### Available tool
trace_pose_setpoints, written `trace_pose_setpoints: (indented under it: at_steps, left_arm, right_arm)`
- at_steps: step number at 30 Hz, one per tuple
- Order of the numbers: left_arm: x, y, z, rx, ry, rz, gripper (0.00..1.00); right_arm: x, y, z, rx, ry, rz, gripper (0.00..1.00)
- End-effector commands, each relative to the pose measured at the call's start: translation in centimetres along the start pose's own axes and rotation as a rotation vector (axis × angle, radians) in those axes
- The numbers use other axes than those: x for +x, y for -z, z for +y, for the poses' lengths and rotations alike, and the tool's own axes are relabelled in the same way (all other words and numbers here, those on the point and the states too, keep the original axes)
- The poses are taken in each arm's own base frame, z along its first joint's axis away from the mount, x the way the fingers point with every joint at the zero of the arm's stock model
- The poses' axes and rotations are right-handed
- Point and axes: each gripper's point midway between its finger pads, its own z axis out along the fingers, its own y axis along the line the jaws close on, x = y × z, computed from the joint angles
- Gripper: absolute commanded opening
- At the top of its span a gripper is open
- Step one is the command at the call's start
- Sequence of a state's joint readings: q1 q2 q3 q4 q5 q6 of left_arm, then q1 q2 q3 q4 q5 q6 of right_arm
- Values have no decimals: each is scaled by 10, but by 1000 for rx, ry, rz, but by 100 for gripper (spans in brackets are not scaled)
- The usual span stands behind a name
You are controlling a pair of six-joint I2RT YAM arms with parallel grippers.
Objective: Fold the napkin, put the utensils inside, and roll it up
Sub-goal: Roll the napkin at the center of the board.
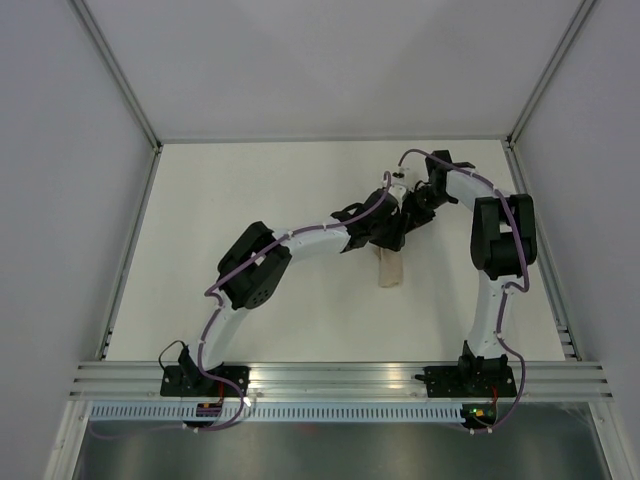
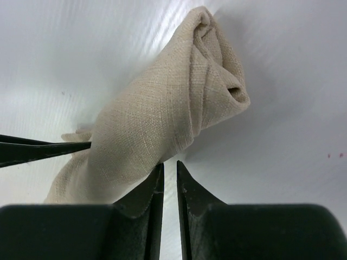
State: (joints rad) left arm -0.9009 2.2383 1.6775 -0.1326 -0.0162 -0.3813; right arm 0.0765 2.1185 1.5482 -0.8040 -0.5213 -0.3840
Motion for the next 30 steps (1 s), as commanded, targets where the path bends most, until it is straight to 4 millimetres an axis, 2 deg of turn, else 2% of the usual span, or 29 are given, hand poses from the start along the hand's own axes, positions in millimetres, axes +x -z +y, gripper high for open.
trace_pose_setpoints:
  at_steps: [1,7,10,17,30]
  left_arm:
    - [-5,-9,2,26,41,3,64]
    - [-3,-6,11,17,46,9,62]
    - [-3,-2,17,-8,39,2,60]
    - [-2,6,28,-63,8,6,47]
    - [6,16,46,-138,-25,8,36]
  right_arm:
    - [-18,-3,3,19,-22,-12,20]
    - [-25,-10,6,38,-22,-18,20]
    - [-28,-5,2,74,-21,-37,19]
    - [-34,6,2,114,-22,-64,19]
    - [-41,32,20,83,10,-130,19]
